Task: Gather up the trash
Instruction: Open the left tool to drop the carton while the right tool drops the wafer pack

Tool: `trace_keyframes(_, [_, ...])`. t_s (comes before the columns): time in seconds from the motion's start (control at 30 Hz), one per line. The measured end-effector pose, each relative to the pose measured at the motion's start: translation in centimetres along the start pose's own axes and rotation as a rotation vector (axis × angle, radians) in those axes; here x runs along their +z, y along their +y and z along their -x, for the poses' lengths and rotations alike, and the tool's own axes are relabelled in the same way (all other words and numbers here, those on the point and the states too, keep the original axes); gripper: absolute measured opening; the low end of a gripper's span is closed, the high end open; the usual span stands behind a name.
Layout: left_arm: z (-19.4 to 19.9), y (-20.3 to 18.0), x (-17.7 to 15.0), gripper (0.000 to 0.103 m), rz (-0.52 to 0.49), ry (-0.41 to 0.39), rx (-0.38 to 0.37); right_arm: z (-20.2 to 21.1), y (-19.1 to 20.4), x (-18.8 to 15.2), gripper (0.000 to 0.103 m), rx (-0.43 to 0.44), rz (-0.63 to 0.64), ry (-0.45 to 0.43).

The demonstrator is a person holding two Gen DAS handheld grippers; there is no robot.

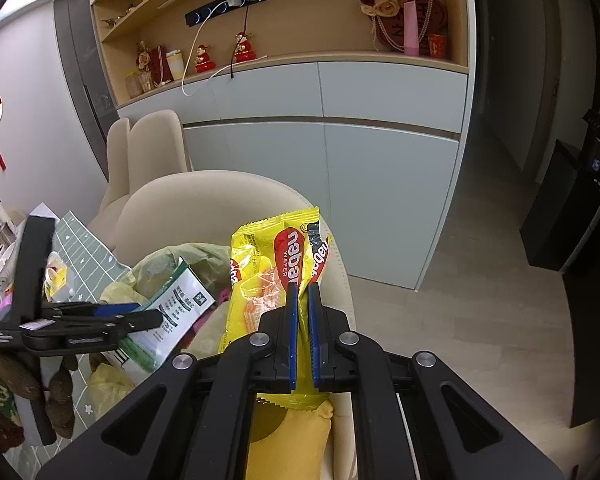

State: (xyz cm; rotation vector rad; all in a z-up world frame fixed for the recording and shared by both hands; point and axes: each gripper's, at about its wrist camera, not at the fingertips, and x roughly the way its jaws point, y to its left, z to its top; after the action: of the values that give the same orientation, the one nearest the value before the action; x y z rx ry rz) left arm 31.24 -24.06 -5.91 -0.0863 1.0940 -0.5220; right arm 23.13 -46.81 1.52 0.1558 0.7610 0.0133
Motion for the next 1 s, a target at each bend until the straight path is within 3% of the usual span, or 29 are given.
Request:
trace_keyframes(0.2, [5.8, 1.6, 0.3, 0.054, 0.069, -0.143, 0.020, -0.7, 3.1, 0.5, 0.007, 0.059, 0.029, -0.004])
trace_keyframes(0.47, [10.5, 5.0, -2.5, 0.054, 0.158, -0.197, 0.049, -6.2, 10.9, -1.3, 0.007, 0.169, 0.117, 0.113])
trace_keyframes(0.67, [12.4, 7.7, -4.1, 0.054, 0.212, -0.193, 0.086, -10.3, 13.1, -4.2, 0.007, 0.146, 0.187, 0.233])
trace_keyframes(1.0, [12.5, 8.5, -5.9, 0.054, 0.222, -0.172, 0.097, -10.0, 11.1, -4.3, 0.007, 0.014, 0.168, 0.223])
